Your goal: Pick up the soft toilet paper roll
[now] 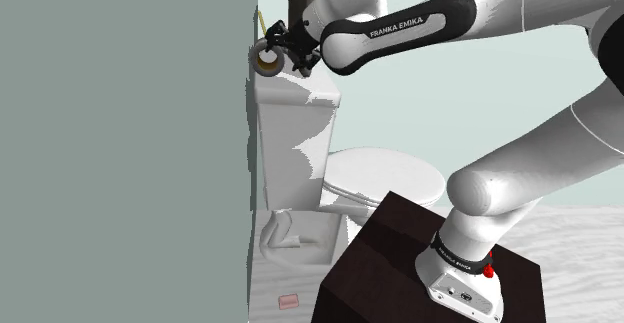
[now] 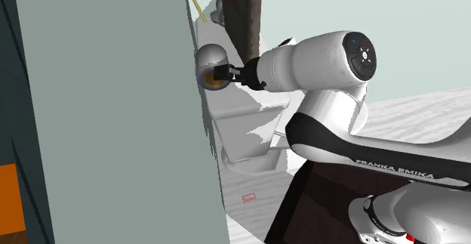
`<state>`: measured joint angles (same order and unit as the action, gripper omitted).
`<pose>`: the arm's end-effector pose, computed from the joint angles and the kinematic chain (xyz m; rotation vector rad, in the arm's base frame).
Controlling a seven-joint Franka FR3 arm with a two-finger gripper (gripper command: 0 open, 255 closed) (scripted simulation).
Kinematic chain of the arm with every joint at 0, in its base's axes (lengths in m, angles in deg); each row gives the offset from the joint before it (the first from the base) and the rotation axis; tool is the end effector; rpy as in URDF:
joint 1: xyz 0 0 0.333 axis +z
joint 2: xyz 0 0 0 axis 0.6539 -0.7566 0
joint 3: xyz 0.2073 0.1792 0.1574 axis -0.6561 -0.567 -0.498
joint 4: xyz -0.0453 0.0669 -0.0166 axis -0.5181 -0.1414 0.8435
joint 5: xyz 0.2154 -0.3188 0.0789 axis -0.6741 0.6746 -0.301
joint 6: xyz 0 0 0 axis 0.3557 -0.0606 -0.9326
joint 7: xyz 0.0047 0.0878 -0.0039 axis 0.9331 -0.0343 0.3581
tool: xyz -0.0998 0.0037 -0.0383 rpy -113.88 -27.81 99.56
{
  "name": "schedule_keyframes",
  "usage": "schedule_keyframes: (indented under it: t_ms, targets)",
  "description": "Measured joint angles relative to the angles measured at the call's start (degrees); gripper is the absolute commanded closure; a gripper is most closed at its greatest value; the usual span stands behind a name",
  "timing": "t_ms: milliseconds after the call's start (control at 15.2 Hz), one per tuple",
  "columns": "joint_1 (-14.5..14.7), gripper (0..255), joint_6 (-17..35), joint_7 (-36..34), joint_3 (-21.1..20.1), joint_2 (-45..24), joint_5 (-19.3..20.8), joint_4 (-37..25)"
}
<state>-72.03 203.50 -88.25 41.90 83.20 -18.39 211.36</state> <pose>0.4947 0.0623 0.5667 -2.3968 1.1320 -1.1808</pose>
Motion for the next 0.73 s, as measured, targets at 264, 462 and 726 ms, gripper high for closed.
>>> schedule_keyframes:
  t_ms: [264, 462, 726]
  targets:
    - [-4.5, 0, 3.9, -4.43, -3.58, -0.95, 2.51, 0.25]
    - [-6.09, 0, 6.21, -5.8, -5.29, -1.61, 3.54, 1.58]
    - [-7.34, 255, 8.14, -6.75, -6.62, -2.13, 4.33, 2.81]
